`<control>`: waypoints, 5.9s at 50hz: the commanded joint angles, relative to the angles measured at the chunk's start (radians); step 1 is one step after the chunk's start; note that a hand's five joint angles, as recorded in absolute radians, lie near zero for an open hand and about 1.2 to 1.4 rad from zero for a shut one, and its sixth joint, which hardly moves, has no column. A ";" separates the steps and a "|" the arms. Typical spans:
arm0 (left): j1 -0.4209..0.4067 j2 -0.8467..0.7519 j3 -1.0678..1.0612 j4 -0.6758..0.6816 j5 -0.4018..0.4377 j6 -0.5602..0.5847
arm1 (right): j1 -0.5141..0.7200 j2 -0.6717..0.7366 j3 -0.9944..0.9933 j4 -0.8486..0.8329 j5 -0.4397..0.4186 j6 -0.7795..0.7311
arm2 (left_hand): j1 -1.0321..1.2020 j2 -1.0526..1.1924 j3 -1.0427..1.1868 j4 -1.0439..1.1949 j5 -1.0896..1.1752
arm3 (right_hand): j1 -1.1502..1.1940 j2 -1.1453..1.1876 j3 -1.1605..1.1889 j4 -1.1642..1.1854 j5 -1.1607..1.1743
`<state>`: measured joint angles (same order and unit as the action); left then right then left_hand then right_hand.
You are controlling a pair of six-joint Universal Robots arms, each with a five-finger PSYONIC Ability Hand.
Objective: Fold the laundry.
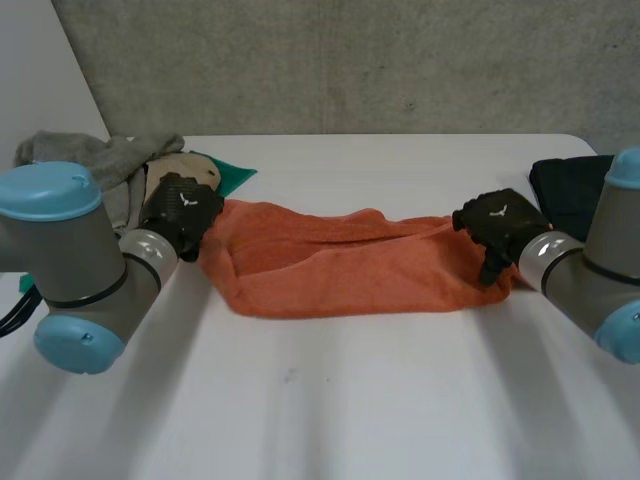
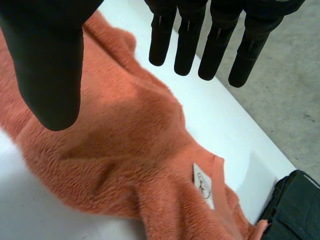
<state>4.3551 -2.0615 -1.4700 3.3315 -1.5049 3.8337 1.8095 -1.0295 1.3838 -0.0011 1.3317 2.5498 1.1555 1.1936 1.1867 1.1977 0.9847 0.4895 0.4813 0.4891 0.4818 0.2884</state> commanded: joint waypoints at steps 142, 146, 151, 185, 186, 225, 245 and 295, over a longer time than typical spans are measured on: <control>0.149 -0.130 0.421 -0.549 0.164 -0.235 | -0.007 0.025 0.106 -0.051 0.020 -0.049 | -0.784 -0.822 -0.815 -0.826 -0.787 | 0.907 0.915 0.907 0.914 0.933; 0.133 -0.187 0.462 -0.576 0.101 -0.287 | -0.012 0.022 0.106 -0.051 0.020 -0.051 | -0.669 -0.707 -0.701 -0.712 -0.673 | 0.907 0.915 0.907 0.914 0.933; 0.116 -0.218 0.459 -0.606 0.069 -0.304 | -0.016 0.022 0.106 -0.053 0.020 -0.054 | -0.587 -0.625 -0.618 -0.629 -0.591 | 0.907 0.915 0.907 0.914 0.933; 0.130 -0.072 -0.099 -0.075 0.057 0.001 | -0.007 0.072 0.014 0.032 0.061 0.007 | -0.610 -0.648 -0.642 -0.653 -0.614 | 0.907 0.915 0.907 0.914 0.933; 0.132 -0.077 -0.098 -0.069 0.058 0.001 | -0.007 0.072 0.014 0.033 0.061 0.007 | -0.610 -0.648 -0.642 -0.653 -0.614 | 0.907 0.915 0.907 0.914 0.933; 0.143 -0.174 0.057 -0.023 0.065 0.023 | -0.006 0.057 0.038 0.038 0.055 0.007 | 0.241 0.203 0.210 0.199 0.237 | 0.907 0.915 0.907 0.914 0.933; 0.201 0.563 0.143 -0.494 0.239 -0.316 | -0.202 -0.386 -0.278 0.486 -0.049 0.023 | 0.241 0.203 0.210 0.199 0.237 | 0.907 0.915 0.907 0.914 0.933; 0.159 -0.074 0.524 -0.020 0.080 -0.550 | -0.142 0.014 -0.413 -0.046 -0.009 0.299 | 0.241 0.203 0.210 0.199 0.237 | 0.907 0.915 0.907 0.914 0.933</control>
<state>4.4921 -2.1347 -0.7405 3.3014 -1.4683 3.2495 1.6775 -1.0213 0.7823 -0.1243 1.3842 2.8531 1.1576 1.1968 1.1898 1.1941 0.9849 1.1348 1.1739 1.1934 1.1977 1.0068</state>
